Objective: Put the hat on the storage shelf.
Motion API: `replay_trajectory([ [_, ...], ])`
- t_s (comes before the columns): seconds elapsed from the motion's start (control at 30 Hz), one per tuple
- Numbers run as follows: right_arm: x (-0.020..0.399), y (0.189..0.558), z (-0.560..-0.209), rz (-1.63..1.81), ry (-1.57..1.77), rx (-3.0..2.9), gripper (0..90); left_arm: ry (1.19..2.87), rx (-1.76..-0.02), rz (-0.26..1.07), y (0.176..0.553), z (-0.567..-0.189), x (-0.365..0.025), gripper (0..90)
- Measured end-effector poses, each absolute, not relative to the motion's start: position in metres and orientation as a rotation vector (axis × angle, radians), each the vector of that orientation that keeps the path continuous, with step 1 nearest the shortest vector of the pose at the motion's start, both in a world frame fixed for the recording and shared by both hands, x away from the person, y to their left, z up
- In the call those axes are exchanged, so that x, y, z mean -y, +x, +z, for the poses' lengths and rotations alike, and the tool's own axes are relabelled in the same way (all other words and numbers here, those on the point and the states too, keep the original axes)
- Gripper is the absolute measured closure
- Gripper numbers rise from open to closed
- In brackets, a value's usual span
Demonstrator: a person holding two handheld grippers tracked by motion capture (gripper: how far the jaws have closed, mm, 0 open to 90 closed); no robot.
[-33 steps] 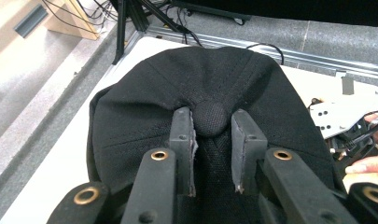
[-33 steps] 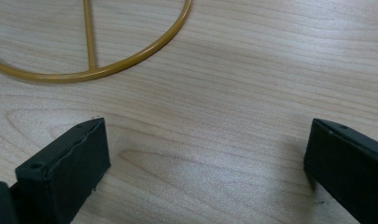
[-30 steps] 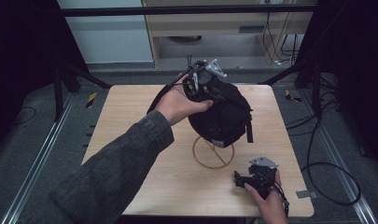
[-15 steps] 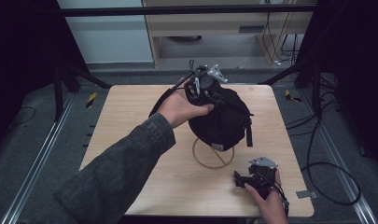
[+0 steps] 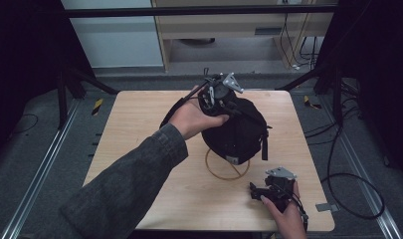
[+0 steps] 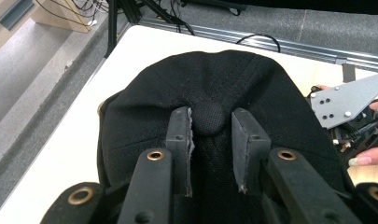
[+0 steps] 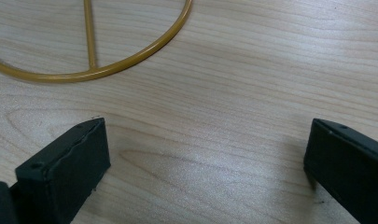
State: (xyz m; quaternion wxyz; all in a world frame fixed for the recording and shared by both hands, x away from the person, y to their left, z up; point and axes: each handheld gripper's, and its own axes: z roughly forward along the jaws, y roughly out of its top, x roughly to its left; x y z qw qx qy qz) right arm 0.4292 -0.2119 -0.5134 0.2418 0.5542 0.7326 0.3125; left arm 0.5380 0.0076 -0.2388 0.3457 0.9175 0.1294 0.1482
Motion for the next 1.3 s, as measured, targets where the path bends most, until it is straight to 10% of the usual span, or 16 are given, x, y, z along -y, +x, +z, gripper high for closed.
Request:
replay_trajectory([
  [0.6, 0.212, 0.429, -0.513, 0.855, 1.516, -2.003, 0.4, 2.341, -0.345, 0.451, 0.53, -0.243, -0.013, 59.6],
  [1.3, 0.211, 0.429, -0.513, 0.856, 1.524, -2.001, 0.3, 2.228, -0.372, 0.442, 0.512, -0.249, -0.024, 17.0],
])
